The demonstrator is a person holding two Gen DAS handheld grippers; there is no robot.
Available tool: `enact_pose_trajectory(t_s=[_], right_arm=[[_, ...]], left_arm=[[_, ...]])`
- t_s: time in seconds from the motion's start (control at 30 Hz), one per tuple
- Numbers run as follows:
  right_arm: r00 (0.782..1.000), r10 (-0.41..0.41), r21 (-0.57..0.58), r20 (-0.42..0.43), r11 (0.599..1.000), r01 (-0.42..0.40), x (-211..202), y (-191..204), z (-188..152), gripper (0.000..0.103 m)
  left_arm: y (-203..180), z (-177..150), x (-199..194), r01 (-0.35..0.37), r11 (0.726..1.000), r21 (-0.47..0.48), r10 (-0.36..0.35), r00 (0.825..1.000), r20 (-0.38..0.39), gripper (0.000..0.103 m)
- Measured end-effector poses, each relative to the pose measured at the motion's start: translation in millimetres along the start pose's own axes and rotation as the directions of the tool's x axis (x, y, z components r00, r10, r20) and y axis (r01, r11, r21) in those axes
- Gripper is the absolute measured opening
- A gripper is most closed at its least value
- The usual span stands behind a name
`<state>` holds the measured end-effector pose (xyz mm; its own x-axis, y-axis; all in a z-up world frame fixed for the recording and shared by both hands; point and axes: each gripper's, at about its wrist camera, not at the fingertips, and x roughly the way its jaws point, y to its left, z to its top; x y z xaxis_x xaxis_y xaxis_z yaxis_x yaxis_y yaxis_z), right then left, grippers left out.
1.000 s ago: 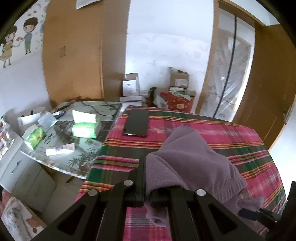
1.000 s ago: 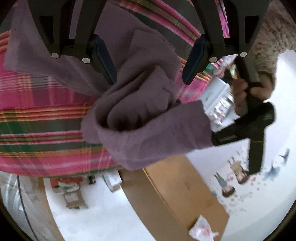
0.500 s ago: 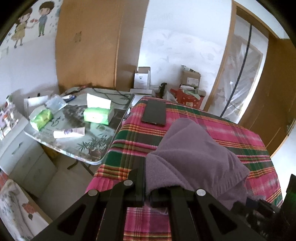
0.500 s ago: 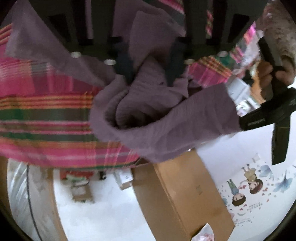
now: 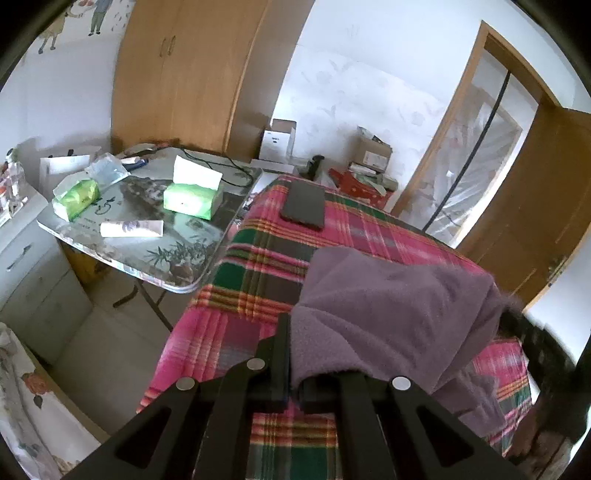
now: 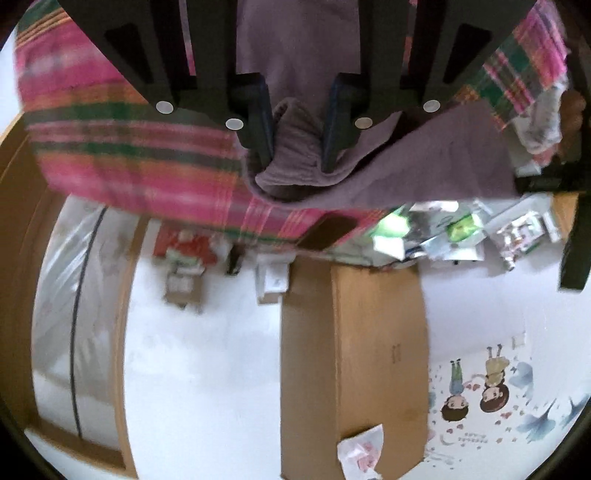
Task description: Fold clothes
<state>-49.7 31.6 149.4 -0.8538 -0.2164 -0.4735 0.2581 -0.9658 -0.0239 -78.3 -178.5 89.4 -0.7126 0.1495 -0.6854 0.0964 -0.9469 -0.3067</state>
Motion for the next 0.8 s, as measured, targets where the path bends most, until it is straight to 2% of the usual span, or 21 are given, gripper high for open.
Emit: enact_pose_trajectory(t_s=[0.1, 0.17, 0.27, 0.3, 0.4, 0.5, 0.63, 0.8], right_arm=[[1.000, -0.021, -0.038, 0.019, 0.999, 0.022, -2.5, 3.0, 7.7, 0.024], [1.000, -0.009, -0.032, -0.002, 0.999, 0.009, 6.5, 4.0, 6.2, 0.024], [0.992, 0.028, 0.044, -0.123, 0.999, -0.023, 36.2, -6.4, -11.8, 0.025], [0.983, 0.069, 0.084, -0.171, 0.995, -0.055, 45.9, -13.2, -20.0, 0.025], [0.968, 0.142, 0.185, -0.207, 0.977, -0.104, 51.7, -29.7, -34.8, 0.028], [0.969, 0.154, 0.186, -0.194, 0.975, -0.118, 36.1, -40.0, -33.2, 0.032], [0.987, 0.055, 0.033, -0.149, 0.998, -0.050, -1.5, -35.9, -11.0, 0.032], [0.999, -0.035, -0.069, -0.041, 0.997, 0.032, -60.2, -33.5, 26.2, 0.032]], left_arm=[[1.3, -7.8, 3.1, 0.008, 1.000, -0.005, -0.008, 1.000, -0.020, 0.003], [5.2, -13.0, 7.8, -0.002, 1.000, -0.014, 0.001, 0.999, -0.032, 0.003], [12.7, -20.7, 17.6, -0.023, 0.999, -0.026, 0.021, 0.997, -0.070, 0.003], [13.7, -23.3, 19.3, -0.026, 0.999, -0.023, 0.024, 0.996, -0.080, 0.003], [16.1, -28.6, 21.8, -0.033, 0.999, -0.011, 0.032, 0.994, -0.102, 0.003], [14.7, -25.9, 17.7, -0.038, 0.999, 0.002, 0.038, 0.994, -0.105, 0.005], [4.3, -20.6, 9.0, -0.050, 0.997, 0.059, 0.056, 0.993, -0.100, 0.006], [-2.8, -20.5, -1.7, -0.086, 0.990, 0.110, 0.097, 0.990, -0.102, 0.005]])
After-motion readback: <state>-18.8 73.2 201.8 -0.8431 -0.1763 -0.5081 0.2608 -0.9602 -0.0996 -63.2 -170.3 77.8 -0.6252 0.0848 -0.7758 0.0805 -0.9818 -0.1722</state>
